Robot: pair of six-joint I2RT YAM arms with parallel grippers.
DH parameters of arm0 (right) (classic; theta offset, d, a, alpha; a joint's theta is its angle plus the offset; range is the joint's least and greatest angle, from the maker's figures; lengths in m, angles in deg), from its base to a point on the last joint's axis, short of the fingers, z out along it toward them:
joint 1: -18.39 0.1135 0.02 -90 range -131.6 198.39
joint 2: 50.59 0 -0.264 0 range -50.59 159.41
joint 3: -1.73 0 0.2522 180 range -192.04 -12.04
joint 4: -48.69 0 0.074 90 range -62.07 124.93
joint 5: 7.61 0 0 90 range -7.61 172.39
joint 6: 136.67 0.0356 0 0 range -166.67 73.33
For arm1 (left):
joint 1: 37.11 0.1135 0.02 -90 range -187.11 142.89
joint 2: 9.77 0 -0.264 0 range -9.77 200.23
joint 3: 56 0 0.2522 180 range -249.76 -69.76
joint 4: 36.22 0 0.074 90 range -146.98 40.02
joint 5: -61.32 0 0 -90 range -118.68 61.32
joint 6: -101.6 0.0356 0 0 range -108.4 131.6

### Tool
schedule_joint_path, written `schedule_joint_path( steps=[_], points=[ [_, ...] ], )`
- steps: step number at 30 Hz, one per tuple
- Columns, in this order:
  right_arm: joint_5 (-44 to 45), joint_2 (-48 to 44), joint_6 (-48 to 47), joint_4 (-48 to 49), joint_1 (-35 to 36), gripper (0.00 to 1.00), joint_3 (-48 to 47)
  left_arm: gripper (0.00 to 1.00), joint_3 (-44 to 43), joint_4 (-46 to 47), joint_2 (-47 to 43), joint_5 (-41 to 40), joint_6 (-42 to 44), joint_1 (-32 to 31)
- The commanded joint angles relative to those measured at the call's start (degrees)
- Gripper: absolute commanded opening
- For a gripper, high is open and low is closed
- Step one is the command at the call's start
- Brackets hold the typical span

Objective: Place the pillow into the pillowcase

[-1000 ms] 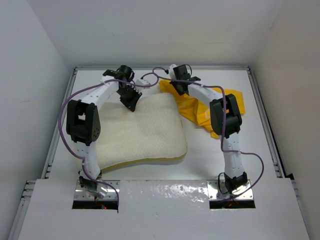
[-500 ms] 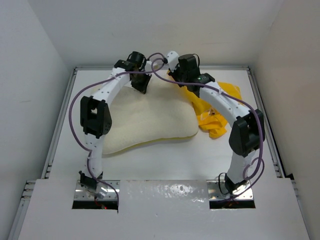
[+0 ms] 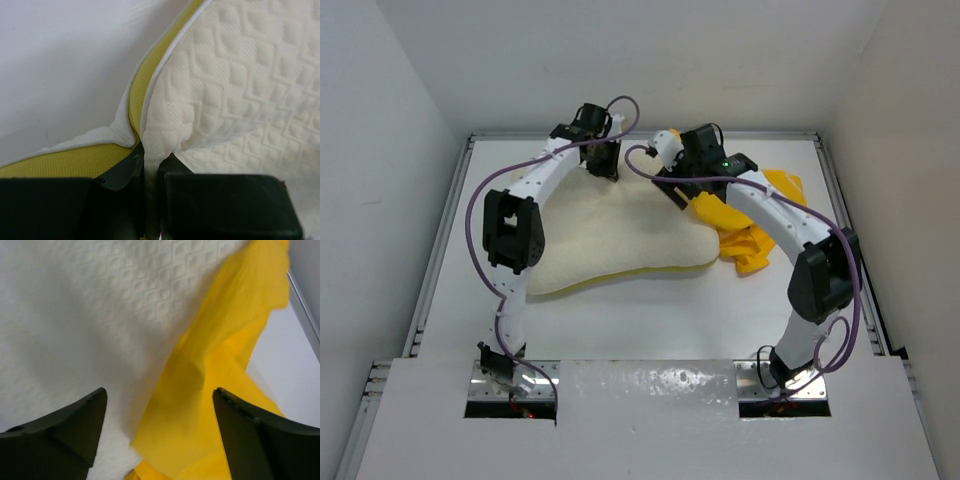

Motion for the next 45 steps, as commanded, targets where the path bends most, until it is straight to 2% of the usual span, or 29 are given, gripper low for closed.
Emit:
schedule_joint_path(
  steps=[1, 2, 3, 5, 6, 7, 8, 9, 10, 11, 12, 13, 14, 15, 16, 17, 19, 22, 26, 29, 32, 37, 41, 42, 44, 45],
  points=[
    [-1.59, -1.76, 0.55, 2.01, 0.84, 0.93, -0.80, 0.01, 0.76, 10.55, -1.15, -0.72, -3.63, 0.49],
    [0.59, -1.06, 1.52, 3.35, 0.84, 0.99, -1.33, 0.07, 0.59, 10.99, -0.53, -0.63, -3.45, 0.31],
    [1.66, -0.80, 3.01, 4.15, 0.84, 0.99, -2.55, 0.20, 0.41, 11.08, -0.17, -0.72, -2.93, 0.31],
    [3.68, -1.31, 8.20, 6.52, 0.40, 0.99, -5.90, 0.33, -0.38, 11.25, 0.27, -1.86, -2.23, 0.40],
    [5.86, -2.10, 9.78, 8.96, 0.14, 0.99, -6.34, 0.45, -0.90, 11.34, 0.10, -3.34, -1.79, 0.40],
    [7.54, -4.55, 13.36, 10.47, -0.73, 0.99, -5.65, 0.51, -2.21, 11.34, -0.60, -4.14, 0.13, 0.40],
    [9.47, -6.14, 15.57, 12.66, -1.52, 0.99, -4.77, 0.62, -3.01, 11.34, -1.48, -5.37, 1.98, 0.40],
    [9.23, -7.72, 20.12, 13.11, -2.66, 0.98, -2.15, 0.66, -4.06, 11.52, -2.10, -5.64, 3.04, 0.40],
    [8.44, -11.22, 23.56, 13.47, -5.55, 0.91, -0.21, 0.73, -5.90, 11.61, -2.71, -5.64, 5.31, 0.40],
    [7.65, -12.99, 25.77, 13.47, -6.97, 0.78, 1.81, 0.77, -6.62, 11.87, -3.41, -5.56, 6.29, 0.40],
    [7.30, -14.66, 29.53, 13.30, -8.37, 0.34, 6.53, 0.83, -7.14, 12.39, -5.16, -5.21, 7.52, 0.31],
    [7.38, -16.42, 30.61, 13.12, -9.43, 0.14, 9.27, 0.85, -7.41, 12.66, -5.96, -4.86, 8.75, 0.31],
    [7.90, -19.48, 31.67, 12.34, -11.44, 0.00, 14.43, 0.86, -7.76, 12.49, -7.62, -3.98, 11.46, 0.05],
    [8.26, -20.82, 32.46, 11.89, -12.07, 0.00, 16.84, 0.86, -7.77, 11.62, -8.42, -3.10, 13.23, -0.04],
    [8.69, -21.88, 33.51, 11.63, -13.12, 0.07, 19.30, 0.86, -8.55, 10.13, -8.87, -1.35, 15.42, -0.13],
    [9.13, -23.63, 34.83, 11.19, -13.57, 0.23, 21.50, 0.85, -9.08, 5.07, -9.91, 3.54, 22.23, -0.82],
    [10.98, -24.70, 39.75, 11.27, -14.45, 0.61, 27.74, 0.80, -8.74, -0.58, -10.89, 3.94, 32.08, -4.32],
    [12.91, -25.58, 44.33, 12.76, -15.50, 0.72, 33.11, 0.77, -3.65, -10.53, -11.94, 0.61, 39.50, -10.64],
    [13.09, -25.23, 46.70, 13.91, -18.49, 0.76, 36.89, 0.79, 9.95, -9.33, -15.27, -2.47, 40.23, -17.08],
    [11.26, -24.00, 45.83, 16.53, -21.04, 0.78, 39.44, 0.82, 13.58, -8.79, -15.99, -3.80, 41.37, -22.62],
    [8.88, -21.37, 45.39, 19.78, -23.76, 0.78, 42.43, 0.84, 19.28, -3.72, -16.08, -3.80, 38.92, -24.47],
    [2.65, -18.46, 44.42, 29.70, -23.68, 0.77, 47.00, 0.84, 26.50, 7.19, -14.94, -8.63, 35.40, -26.49],
    [-0.97, -16.62, 46.17, 32.79, -23.68, 0.77, 49.72, 0.82, 30.63, 12.90, -14.50, -11.35, 33.38, -26.76],
    [-1.23, -16.00, 46.96, 33.24, -23.68, 0.74, 50.08, 0.81, 31.60, 14.40, -14.41, -13.62, 32.68, -26.76],
    [-1.23, -13.98, 48.55, 33.42, -23.77, 0.61, 50.43, 0.64, 33.71, 17.40, -14.23, -18.02, 30.92, -26.76],
    [-1.23, -13.63, 49.16, 33.42, -23.68, 0.43, 50.87, 0.44, 34.24, 18.19, -14.23, -19.95, 29.96, -26.67]
  ],
)
